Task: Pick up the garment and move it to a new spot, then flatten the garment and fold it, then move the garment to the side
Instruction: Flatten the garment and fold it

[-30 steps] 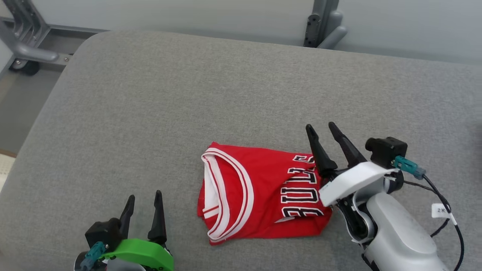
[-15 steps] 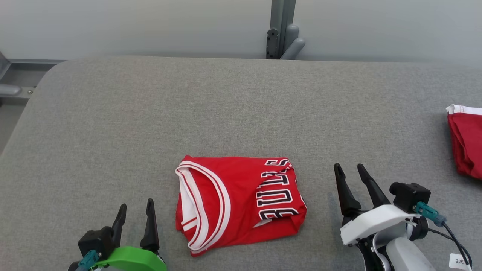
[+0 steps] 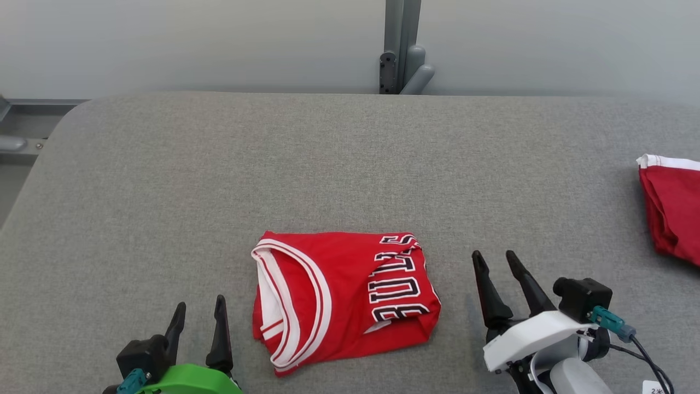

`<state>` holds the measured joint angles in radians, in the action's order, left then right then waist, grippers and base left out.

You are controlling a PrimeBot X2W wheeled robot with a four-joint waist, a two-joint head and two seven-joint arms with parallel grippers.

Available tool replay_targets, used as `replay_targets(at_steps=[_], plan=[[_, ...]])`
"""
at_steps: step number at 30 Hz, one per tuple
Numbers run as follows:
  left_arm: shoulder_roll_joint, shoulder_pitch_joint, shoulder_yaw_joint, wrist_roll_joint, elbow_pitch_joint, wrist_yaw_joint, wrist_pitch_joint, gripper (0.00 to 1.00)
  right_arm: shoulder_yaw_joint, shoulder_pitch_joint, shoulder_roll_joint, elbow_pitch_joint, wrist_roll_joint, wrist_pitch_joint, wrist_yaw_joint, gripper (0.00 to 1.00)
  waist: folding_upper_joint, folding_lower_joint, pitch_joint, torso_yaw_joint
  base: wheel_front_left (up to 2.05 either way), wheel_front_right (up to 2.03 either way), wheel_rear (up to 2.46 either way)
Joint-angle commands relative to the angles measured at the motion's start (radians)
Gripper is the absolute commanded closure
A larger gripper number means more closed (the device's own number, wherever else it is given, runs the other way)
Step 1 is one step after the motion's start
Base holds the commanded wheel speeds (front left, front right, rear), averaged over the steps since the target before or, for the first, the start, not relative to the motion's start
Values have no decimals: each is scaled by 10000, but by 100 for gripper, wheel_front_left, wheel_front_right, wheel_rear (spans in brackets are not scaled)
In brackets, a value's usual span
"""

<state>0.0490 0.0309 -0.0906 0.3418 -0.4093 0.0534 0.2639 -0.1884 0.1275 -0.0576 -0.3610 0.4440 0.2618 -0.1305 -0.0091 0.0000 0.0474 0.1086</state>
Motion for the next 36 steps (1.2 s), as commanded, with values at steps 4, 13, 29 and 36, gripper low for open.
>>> replay_targets(at_steps=[4, 13, 29, 36], plan=[[36, -166, -43, -17, -34, 80, 1, 0, -645, 100, 8, -280, 592, 37, -1, 0, 91, 0, 42, 123, 0, 0, 0], [34, -93, -155, 63, -62, 50, 1, 0, -1671, 1024, 3, -1159, 1207, 18, -1, 0, 91, 0, 173, 455, 0, 0, 0], [34, 55, -136, 116, 40, -25, 0, 0, -2016, 1154, -20, -1875, 1391, 35, -1, 0, 91, 0, 341, 551, 0, 0, 0], [36, -165, 55, 64, 85, -100, 0, 0, -1487, 979, -22, -1354, 855, 37, -1, 0, 91, 0, 231, 314, 0, 0, 0]])
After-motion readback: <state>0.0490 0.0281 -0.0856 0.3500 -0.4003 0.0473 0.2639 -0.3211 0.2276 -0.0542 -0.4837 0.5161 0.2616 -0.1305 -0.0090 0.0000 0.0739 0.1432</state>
